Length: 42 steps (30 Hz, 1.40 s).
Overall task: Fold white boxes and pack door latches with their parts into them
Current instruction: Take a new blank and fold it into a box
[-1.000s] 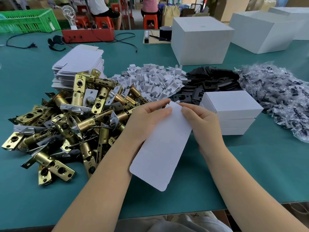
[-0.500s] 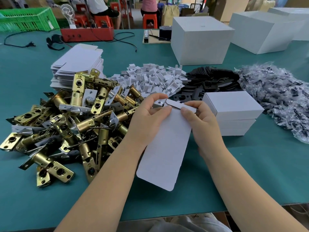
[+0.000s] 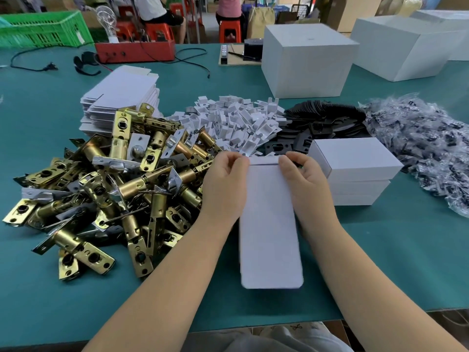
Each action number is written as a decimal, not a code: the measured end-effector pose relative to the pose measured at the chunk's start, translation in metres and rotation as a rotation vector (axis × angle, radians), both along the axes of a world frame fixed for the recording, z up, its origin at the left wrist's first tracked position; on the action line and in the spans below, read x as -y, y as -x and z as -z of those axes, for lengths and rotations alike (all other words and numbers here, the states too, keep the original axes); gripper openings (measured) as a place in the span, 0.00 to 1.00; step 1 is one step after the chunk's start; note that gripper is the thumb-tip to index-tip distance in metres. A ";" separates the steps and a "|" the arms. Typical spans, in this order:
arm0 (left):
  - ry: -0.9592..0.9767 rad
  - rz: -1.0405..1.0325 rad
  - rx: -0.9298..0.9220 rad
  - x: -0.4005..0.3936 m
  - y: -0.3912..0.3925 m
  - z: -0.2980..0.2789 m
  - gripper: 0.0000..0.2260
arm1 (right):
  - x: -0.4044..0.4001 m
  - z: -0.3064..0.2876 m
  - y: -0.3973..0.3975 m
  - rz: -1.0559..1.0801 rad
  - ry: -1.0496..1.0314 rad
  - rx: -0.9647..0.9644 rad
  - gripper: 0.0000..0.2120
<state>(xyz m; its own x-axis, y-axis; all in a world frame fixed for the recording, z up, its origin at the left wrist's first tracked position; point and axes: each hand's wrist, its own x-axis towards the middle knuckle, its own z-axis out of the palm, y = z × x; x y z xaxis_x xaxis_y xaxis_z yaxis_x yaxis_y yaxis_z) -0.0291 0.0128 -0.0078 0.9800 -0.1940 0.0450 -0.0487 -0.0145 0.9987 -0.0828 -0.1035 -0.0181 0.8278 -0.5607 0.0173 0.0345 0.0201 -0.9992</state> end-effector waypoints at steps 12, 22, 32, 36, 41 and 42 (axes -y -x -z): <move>0.090 0.173 -0.130 -0.023 -0.017 -0.018 0.10 | 0.008 0.004 0.004 -0.357 0.091 -0.007 0.28; -0.042 0.446 -0.026 -0.035 -0.021 -0.018 0.11 | 0.011 0.004 0.006 -0.454 0.077 0.063 0.24; -0.128 0.539 0.049 -0.043 -0.026 -0.018 0.13 | 0.017 0.000 0.010 -0.492 -0.115 0.062 0.17; -0.179 0.541 0.072 -0.041 -0.025 -0.015 0.14 | 0.017 -0.001 0.009 -0.486 -0.137 0.046 0.15; -0.129 0.661 0.019 -0.042 -0.021 -0.012 0.17 | 0.016 -0.003 0.006 -0.451 -0.122 0.075 0.16; -0.134 0.695 0.027 -0.042 -0.021 -0.012 0.17 | 0.016 -0.004 0.006 -0.460 -0.121 0.082 0.16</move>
<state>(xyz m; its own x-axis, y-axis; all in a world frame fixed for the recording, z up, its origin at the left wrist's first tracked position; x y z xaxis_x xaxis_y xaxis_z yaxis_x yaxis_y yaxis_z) -0.0080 0.0553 0.0046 0.6258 -0.7800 -0.0007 -0.1156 -0.0937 0.9889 -0.0891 -0.1193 -0.0142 0.9891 -0.1383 0.0503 0.0734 0.1679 -0.9831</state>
